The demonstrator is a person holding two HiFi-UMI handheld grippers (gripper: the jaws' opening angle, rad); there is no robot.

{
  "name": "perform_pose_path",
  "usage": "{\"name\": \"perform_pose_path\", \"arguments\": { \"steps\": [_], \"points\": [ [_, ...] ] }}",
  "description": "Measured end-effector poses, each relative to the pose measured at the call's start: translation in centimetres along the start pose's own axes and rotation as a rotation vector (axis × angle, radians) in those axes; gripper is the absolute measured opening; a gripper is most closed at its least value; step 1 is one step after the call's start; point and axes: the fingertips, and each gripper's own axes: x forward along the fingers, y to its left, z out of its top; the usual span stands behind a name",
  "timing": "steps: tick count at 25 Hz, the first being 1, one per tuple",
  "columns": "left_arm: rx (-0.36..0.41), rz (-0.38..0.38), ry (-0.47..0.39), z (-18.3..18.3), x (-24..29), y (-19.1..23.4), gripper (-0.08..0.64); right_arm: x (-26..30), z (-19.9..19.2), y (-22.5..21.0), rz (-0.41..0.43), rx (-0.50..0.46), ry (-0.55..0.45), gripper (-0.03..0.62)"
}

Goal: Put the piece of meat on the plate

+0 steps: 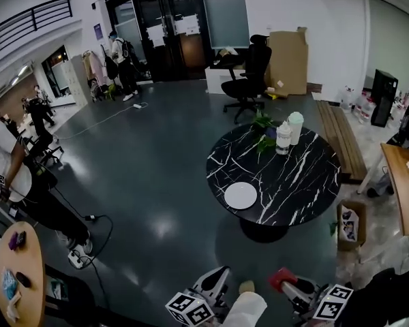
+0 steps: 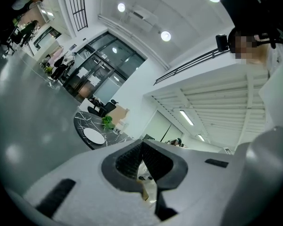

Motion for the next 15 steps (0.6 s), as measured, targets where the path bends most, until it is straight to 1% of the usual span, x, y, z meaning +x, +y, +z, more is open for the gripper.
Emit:
{"name": "perform_pose_path", "arguments": {
  "steps": [3, 5, 10, 13, 15],
  "points": [
    [-0.026, -0.003, 0.002, -0.4, 3.7, 2.0, 0.008, 1.3, 1.3, -2.9, -0.024, 0.004, 0.025, 0.089],
    [-0.041, 0.005, -0.007, 0.1, 6.2, 3.7, 0.008, 3.1, 2.2, -4.9, -0.029, 0.015, 0.047, 0.089],
    [0.009, 0.026, 0.012, 2.3, 11.6, 7.6, 0.008, 9.0, 5.5, -9.3, -0.018, 0.007, 0.103, 0.089],
    [0.015, 0.055, 0.007, 3.7, 13.9, 10.3, 0.008, 12.7, 7.5, -11.8, -0.009, -0.002, 0.130, 0.089],
    [0.011, 0.074, 0.004, 4.4, 15.2, 12.1, 0.008, 15.0, 8.4, -13.2, -0.005, -0.021, 0.166, 0.089]
  ]
}}
